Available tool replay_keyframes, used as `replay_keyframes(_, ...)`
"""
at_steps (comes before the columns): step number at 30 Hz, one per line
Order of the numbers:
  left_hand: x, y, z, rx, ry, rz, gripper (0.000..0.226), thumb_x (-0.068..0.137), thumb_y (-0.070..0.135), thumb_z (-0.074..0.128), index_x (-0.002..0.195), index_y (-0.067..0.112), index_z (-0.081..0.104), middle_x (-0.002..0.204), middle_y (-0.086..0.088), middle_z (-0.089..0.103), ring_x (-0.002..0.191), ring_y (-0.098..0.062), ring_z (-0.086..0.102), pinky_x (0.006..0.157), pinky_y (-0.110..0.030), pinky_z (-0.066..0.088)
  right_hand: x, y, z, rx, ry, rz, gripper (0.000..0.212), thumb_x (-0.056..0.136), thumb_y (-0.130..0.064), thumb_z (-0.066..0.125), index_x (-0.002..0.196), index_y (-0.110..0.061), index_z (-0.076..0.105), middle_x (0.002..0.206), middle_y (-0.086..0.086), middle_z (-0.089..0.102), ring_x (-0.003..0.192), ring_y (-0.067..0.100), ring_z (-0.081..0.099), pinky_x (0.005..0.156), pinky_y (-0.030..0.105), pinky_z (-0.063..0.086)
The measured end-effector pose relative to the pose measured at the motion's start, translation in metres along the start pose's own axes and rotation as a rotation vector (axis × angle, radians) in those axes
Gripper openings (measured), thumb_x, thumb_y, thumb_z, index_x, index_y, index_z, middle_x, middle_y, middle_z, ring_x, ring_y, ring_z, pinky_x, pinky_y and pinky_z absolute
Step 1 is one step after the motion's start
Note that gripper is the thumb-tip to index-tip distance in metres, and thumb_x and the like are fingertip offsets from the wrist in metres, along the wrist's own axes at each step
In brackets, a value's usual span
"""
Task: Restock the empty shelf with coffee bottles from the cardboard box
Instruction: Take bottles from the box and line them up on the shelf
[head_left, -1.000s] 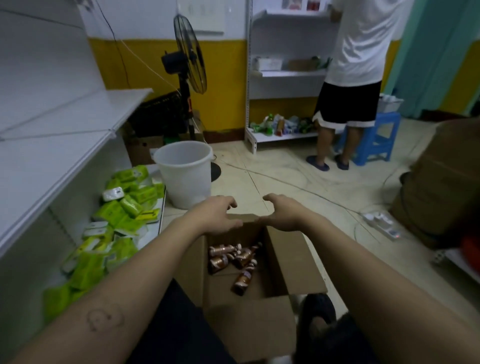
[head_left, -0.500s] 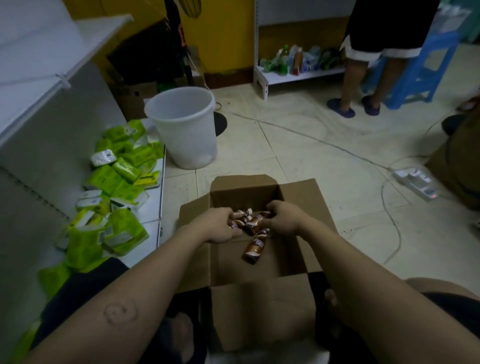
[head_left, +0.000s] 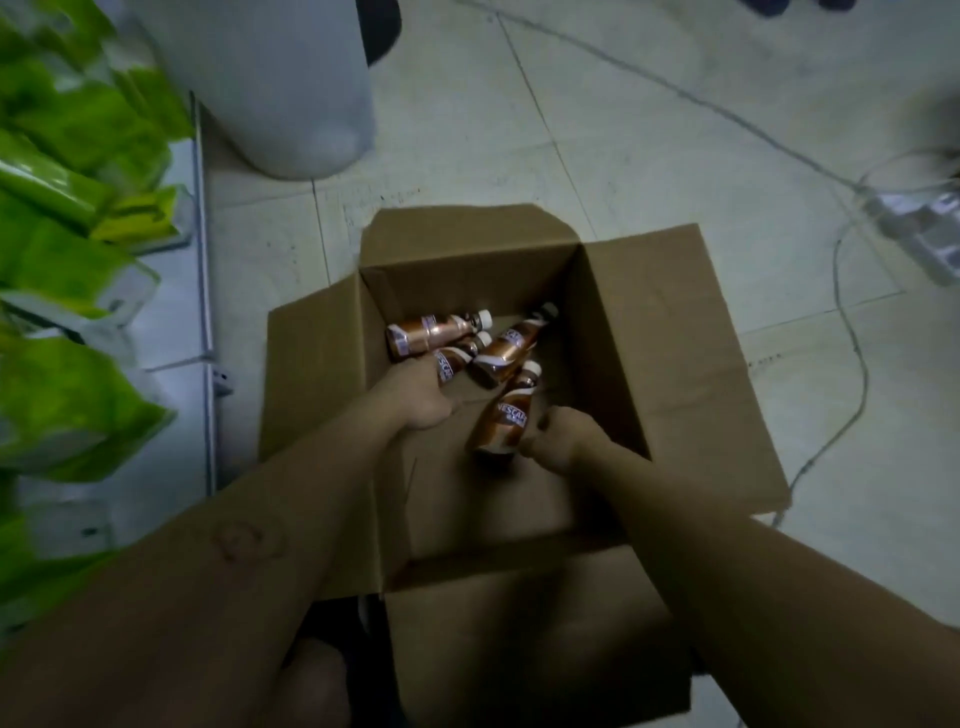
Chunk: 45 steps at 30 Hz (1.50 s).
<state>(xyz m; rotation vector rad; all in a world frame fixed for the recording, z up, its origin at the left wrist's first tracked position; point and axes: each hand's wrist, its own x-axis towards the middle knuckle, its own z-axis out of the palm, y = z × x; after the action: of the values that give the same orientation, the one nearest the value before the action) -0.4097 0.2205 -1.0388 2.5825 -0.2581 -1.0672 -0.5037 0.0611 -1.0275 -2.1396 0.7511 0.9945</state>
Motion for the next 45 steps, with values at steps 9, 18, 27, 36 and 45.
replay_keyframes(9, 0.067, -0.031, 0.043, 0.008, 0.02, -0.155, 0.097, 0.084, 0.041, 0.064, 0.154, 0.017, 0.001, 0.162, -0.007, -0.008, 0.148, -0.027, -0.006, 0.119, -0.042, 0.01, 0.073, 0.006, 0.06, -0.351, 0.036, -0.201, 0.064, 0.093, -0.038, 0.053, 0.15, -0.037, 0.025, 0.164, 0.0, -0.001, 0.144, 0.034, 0.022, 0.112, 0.052, 0.032)
replay_keyframes(18, 0.082, -0.019, 0.068, 0.052, 0.233, -0.239, 0.067, 0.078, 0.038, 0.068, 0.135, 0.013, 0.043, 0.145, -0.017, 0.03, 0.13, -0.034, 0.031, 0.103, -0.044, 0.035, 0.083, 0.04, 0.068, 0.182, 0.329, 0.022, 0.053, 0.088, -0.04, 0.063, 0.136, -0.029, 0.045, 0.13, 0.001, 0.056, 0.113, 0.019, 0.059, 0.093, 0.039, 0.052)
replay_keyframes(27, 0.078, -0.041, 0.107, -0.295, 0.157, -0.289, 0.076, 0.077, 0.028, 0.075, 0.142, 0.016, 0.037, 0.137, -0.012, 0.048, 0.125, -0.034, 0.047, 0.102, -0.047, 0.042, 0.108, 0.031, 0.08, 0.566, 0.123, 0.135, 0.062, 0.076, -0.035, 0.079, 0.129, -0.015, 0.054, 0.125, 0.007, 0.064, 0.109, 0.024, 0.063, 0.095, 0.043, 0.053)
replay_keyframes(36, 0.047, -0.032, 0.122, -0.417, -0.193, -0.394, 0.103, 0.064, 0.028, 0.086, 0.147, 0.017, 0.026, 0.133, -0.009, 0.051, 0.118, -0.031, 0.052, 0.099, -0.044, 0.043, 0.086, 0.05, 0.07, 0.517, -0.02, 0.198, 0.051, 0.085, -0.028, 0.07, 0.131, -0.019, 0.05, 0.113, 0.001, 0.061, 0.092, 0.017, 0.061, 0.073, 0.029, 0.052)
replay_keyframes(45, 0.008, -0.034, 0.172, -0.325, -0.262, -0.382, 0.106, 0.058, 0.042, 0.084, 0.146, 0.016, 0.029, 0.142, -0.01, 0.041, 0.125, -0.03, 0.045, 0.101, -0.046, 0.041, 0.087, 0.061, 0.086, 0.095, -0.048, 0.271, 0.049, 0.074, -0.032, 0.079, 0.116, -0.016, 0.057, 0.107, 0.003, 0.064, 0.097, 0.018, 0.063, 0.089, 0.034, 0.052)
